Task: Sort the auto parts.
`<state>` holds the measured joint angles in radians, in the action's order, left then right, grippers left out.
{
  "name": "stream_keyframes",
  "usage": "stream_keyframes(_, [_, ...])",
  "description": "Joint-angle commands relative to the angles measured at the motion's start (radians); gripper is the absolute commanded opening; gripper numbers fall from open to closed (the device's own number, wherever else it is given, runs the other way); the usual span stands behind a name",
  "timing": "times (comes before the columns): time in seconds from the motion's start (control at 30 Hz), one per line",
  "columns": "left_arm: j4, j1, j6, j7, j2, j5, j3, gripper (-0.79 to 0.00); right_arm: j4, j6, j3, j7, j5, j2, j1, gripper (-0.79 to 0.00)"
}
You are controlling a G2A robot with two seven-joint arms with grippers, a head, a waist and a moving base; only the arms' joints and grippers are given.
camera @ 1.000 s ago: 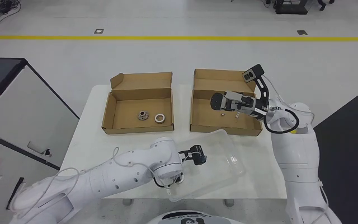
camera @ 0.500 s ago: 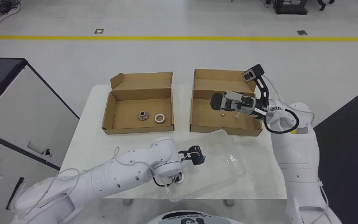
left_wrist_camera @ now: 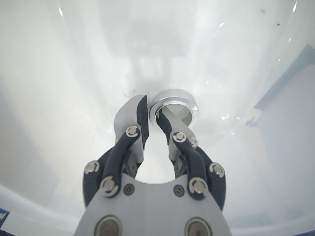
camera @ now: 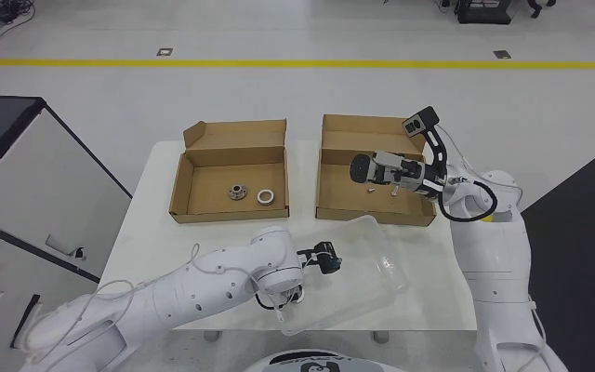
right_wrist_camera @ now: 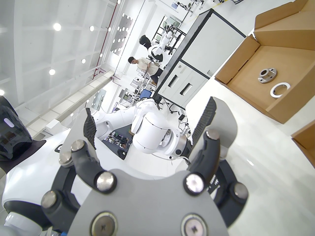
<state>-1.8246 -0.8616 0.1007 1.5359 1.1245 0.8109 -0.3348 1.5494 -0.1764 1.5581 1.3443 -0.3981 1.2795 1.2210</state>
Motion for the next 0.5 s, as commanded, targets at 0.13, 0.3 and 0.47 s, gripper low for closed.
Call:
stream_keyframes(0.13, [0.006,-0.001,0.005,0.000,0.002,-0.002,-0.002,-0.508,0.000,0.000,0.000,0.000,0.000,0.000,0.000,0.000])
stream_keyframes(0.3, [0.018,0.001,0.000,0.000,0.004,-0.005,0.000,-0.785,0.000,0.000,0.000,0.000,0.000,0.000,0.000,0.000])
stream_keyframes(0.47, [0.022,0.003,-0.004,0.000,0.006,-0.013,-0.005,-0.785,0.000,0.000,0.000,0.000,0.000,0.000,0.000,0.000])
